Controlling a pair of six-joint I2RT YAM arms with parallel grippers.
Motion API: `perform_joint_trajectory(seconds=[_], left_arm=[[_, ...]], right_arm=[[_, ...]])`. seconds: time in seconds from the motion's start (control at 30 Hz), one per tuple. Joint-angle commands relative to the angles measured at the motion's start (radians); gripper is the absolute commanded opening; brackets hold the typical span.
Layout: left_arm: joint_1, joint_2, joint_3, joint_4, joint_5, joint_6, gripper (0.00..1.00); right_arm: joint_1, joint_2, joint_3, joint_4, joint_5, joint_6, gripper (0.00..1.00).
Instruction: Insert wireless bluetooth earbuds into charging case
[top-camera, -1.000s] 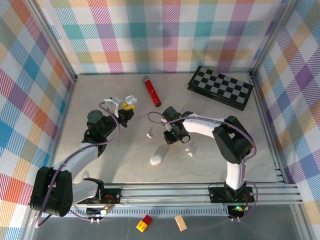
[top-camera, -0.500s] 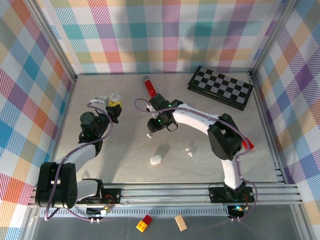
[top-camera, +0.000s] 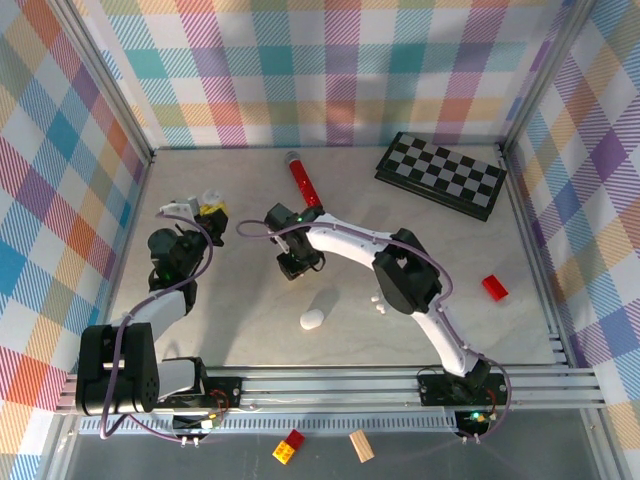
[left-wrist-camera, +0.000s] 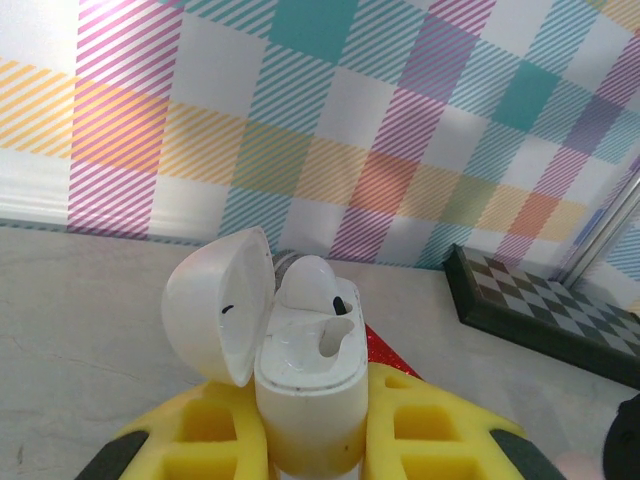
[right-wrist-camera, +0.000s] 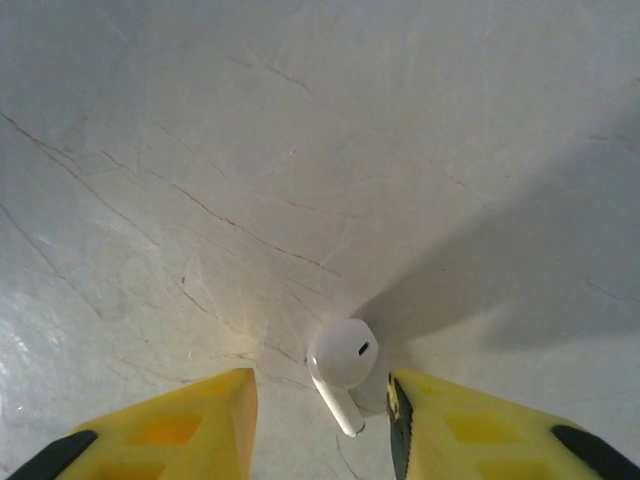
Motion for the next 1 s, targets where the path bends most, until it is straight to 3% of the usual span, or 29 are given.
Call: perform_joint_trajectory(seconds=[0.0,0.6,0.97], left_arm=[[0.011,-0.007,-0.011,0.059,0.035,-0.011,0.07],[0.01,-0.039,-0.026,0.089,0.096,-0.011,0.06],[-0.049,-0.042,-0.029,0.082,0.094,0.02,0.07]], right_arm=[[0.002,0.027,0.037,-0.056,0.007,-0.022,0.36],[0.003,0.037,0.041,-0.082,0.031,-0.042,0.21],[-0.003,-0.137,-0.214,-0.022,0.032,-0.029,0.15]])
